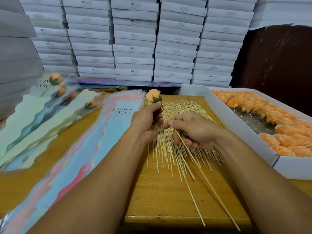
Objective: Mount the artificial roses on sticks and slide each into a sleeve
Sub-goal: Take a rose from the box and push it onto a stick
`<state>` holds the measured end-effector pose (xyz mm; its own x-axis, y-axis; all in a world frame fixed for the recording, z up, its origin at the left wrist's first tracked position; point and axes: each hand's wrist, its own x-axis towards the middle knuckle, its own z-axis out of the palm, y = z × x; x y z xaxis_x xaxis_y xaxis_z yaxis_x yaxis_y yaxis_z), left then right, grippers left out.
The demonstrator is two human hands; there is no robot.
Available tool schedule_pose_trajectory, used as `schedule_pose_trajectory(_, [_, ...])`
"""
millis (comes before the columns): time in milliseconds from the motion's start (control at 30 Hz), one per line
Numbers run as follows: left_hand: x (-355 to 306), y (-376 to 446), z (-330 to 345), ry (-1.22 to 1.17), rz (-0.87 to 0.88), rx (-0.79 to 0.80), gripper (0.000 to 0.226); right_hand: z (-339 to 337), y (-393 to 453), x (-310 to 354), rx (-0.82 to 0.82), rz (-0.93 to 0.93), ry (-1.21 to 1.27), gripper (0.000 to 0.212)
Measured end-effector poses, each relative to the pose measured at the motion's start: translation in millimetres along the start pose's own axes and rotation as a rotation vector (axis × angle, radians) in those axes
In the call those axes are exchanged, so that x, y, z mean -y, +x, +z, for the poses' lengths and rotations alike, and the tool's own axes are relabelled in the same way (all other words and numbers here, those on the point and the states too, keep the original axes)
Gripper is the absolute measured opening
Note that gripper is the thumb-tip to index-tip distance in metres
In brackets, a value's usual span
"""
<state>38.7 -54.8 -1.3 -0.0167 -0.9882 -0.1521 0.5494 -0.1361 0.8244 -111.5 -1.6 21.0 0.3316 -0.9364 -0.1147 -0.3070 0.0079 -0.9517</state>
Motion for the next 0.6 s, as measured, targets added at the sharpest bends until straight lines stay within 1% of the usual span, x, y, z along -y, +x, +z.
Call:
schedule_pose_trajectory(233, [0.3,-1.2,-0.3,0.059,-0.022,0.034,0.014,1.3,0.0,-0.1,-0.004,-0.005,-0.028,0.026])
schedule_pose_trajectory(433, [0.7,-0.3,0.4,0.085,-0.006,0.022,0.017,1.0,1.1,-1.9,0.002,-0.004,-0.045,0.025])
schedule_pose_trajectory(600, [2.2,-0.1,1.0,0.102,-0.001,0.014,0.014,0.3,2.4,-3.4,0.016,-0.002,-0.060,0.026])
